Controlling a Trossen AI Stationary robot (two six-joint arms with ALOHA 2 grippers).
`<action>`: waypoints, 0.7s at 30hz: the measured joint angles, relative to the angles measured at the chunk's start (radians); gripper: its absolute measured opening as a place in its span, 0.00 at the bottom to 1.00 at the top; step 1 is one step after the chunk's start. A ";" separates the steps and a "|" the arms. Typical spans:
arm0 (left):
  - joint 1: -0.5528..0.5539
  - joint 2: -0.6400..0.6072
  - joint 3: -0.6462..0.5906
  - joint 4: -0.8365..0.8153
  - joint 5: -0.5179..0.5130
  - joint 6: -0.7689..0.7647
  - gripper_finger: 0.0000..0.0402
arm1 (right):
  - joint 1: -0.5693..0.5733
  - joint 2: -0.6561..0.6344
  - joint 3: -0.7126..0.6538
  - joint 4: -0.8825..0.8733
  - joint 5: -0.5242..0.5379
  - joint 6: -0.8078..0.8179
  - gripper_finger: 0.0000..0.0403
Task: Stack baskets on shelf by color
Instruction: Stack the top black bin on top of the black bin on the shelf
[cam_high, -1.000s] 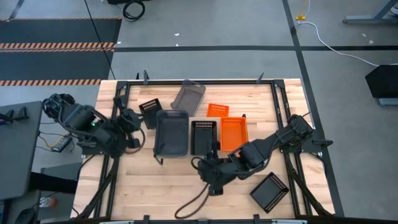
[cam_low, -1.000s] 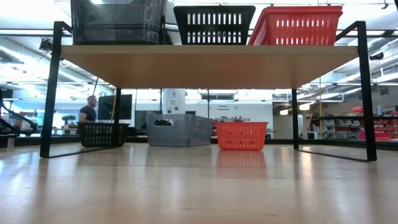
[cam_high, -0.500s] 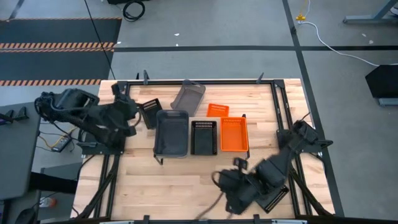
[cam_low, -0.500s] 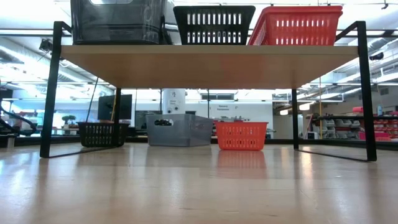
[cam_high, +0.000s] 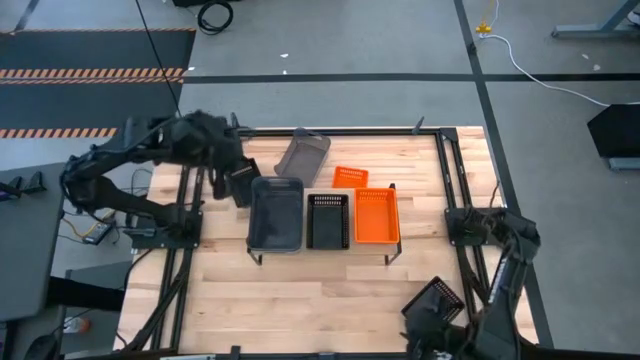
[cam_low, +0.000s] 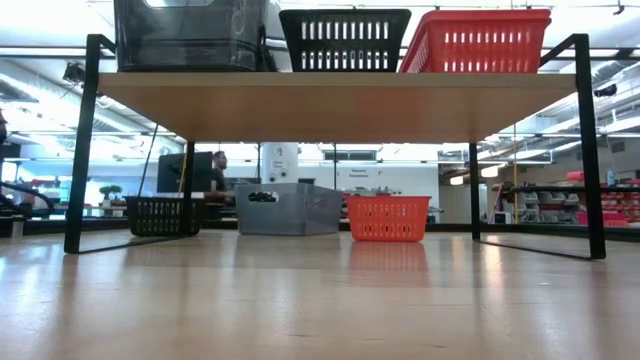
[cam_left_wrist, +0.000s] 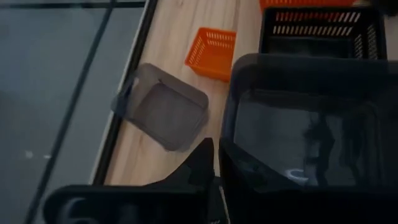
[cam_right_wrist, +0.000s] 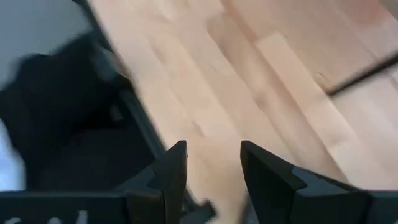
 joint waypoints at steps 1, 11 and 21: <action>0.031 -0.002 -0.023 0.022 0.031 0.009 0.08 | 0.009 0.001 -0.014 -0.016 -0.006 0.023 0.39; 0.387 -0.016 -0.415 0.100 0.116 0.075 0.09 | 0.000 0.000 -0.046 -0.089 -0.029 0.036 0.39; 0.481 -0.065 -0.762 0.207 0.436 0.109 0.10 | -0.033 0.000 -0.046 -0.110 -0.027 -0.034 0.39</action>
